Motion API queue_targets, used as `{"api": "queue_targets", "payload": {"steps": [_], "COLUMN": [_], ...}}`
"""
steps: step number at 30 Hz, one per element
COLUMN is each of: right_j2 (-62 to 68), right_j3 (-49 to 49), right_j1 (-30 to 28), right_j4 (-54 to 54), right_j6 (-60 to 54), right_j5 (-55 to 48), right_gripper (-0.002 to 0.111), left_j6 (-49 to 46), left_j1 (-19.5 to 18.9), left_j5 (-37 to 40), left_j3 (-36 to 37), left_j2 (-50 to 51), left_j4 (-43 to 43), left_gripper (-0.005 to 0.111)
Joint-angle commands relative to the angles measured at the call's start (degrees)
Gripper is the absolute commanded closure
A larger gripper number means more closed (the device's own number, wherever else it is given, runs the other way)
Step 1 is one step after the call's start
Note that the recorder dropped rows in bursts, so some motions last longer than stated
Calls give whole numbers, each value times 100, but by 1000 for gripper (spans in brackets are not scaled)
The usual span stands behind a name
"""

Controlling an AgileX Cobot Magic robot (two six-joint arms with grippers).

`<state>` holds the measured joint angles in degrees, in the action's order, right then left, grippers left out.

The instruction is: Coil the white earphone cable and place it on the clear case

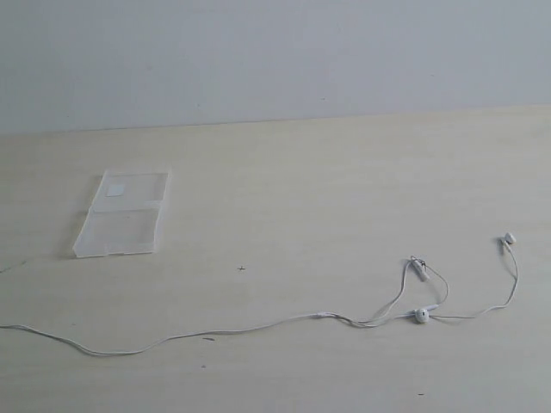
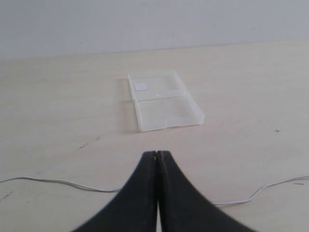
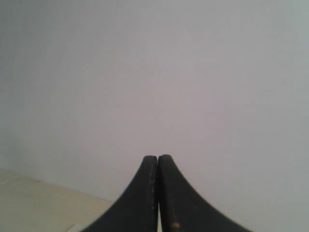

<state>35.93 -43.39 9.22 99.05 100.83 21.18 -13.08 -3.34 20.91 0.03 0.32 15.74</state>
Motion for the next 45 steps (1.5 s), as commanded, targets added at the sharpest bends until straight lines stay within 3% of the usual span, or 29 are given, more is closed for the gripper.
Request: {"api": "queue_targets", "payload": {"steps": [1, 7, 12, 16, 21, 26, 30, 38, 45], "right_j2": [1285, 3128, 3611, 3533, 3100, 2338, 1684, 1119, 1042], "right_j3": [-712, -787, -787, -787, -787, -787, -787, -787, -698], "right_j1": [-24, -24, -24, -24, -24, -24, -24, -24, -24], "right_j4": [89, 89, 89, 89, 89, -216, -273, -327, 89], "right_j6": [282, -341, -492, -492, -408, -408, -160, 2110, 2035], "right_j5": [1466, 2864, 2252, 1636, 1189, 1424, 1815, 1860, 1222], "right_gripper": [103, 79, 77, 81, 95, 108, 108, 108, 108], "left_j6": [-28, -28, -28, -28, -28, -28, -28, -28, -28], "left_j1": [-6, -6, -6, -6, -6, -6, -6, -6, -6], "left_j5": [-35, -35, -35, -35, -28, -28, -28, -28, -28], "left_j3": [-3, -3, -3, -3, -3, -3, -3, -3, -3], "left_j2": [-32, -32, -32, -32, -32, -32, -32, -32, -32], "left_j4": [38, 38, 38, 38, 38, 38, 38, 38, 38], "left_gripper": [107, 107, 107, 107, 107, 107, 107, 107, 107]}}
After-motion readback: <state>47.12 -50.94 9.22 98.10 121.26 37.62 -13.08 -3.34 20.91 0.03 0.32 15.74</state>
